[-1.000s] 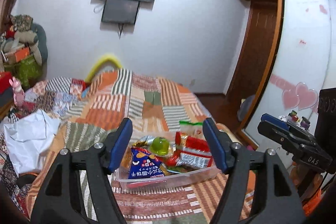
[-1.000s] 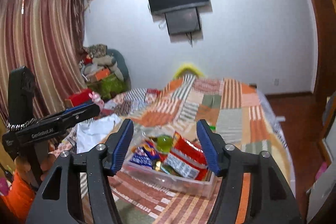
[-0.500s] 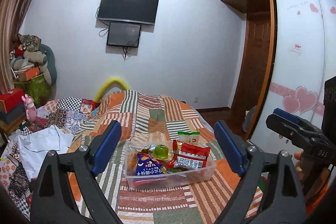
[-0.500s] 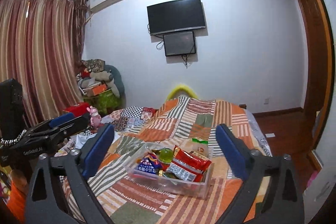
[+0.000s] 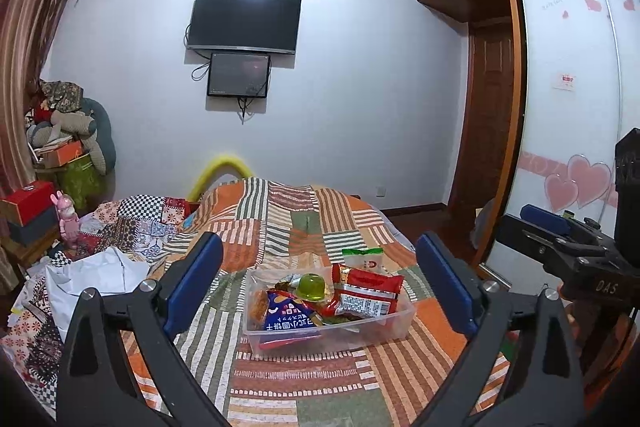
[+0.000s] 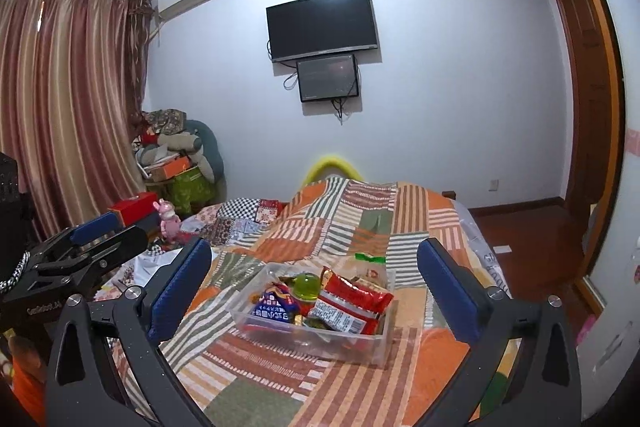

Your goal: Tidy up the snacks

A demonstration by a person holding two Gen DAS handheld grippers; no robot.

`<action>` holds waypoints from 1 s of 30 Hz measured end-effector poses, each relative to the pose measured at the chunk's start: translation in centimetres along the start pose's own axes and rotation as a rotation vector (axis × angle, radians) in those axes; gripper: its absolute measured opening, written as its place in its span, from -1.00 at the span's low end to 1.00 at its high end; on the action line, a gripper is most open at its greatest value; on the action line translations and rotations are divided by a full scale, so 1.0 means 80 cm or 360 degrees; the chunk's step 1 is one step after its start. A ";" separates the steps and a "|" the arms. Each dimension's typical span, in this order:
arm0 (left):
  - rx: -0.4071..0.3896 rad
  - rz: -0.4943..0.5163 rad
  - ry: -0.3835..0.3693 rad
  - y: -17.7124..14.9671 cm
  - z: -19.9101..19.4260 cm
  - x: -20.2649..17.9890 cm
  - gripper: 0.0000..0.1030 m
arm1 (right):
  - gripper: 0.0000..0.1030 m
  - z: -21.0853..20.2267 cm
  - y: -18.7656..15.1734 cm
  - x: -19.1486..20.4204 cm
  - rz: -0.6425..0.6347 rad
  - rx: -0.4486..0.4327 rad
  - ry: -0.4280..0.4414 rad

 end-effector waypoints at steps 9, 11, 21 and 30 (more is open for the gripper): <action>0.0008 -0.0011 0.0000 0.000 0.003 0.001 0.96 | 0.99 -0.001 -0.006 0.000 0.0001 0.0009 -0.0006; 0.0007 -0.0013 0.0004 -0.001 0.001 0.003 0.96 | 0.99 0.000 -0.006 -0.001 0.0003 0.0013 -0.0005; 0.0009 -0.0006 0.0017 -0.002 0.001 0.002 0.99 | 1.00 -0.004 -0.006 -0.005 0.0018 0.0002 -0.0013; 0.0023 -0.0011 0.0000 -0.004 0.003 0.002 0.99 | 1.00 -0.008 -0.005 -0.003 0.0027 -0.0016 -0.0028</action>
Point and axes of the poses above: each gripper's, at about its wrist camera, not at the fingertips, and z roughly the way its jaws point, x to its left, y to its top, the point moved 2 cm from there along z, roughly the way its jaws point, and after that the axes turned 13 degrees about x, right-handed, at the moved point
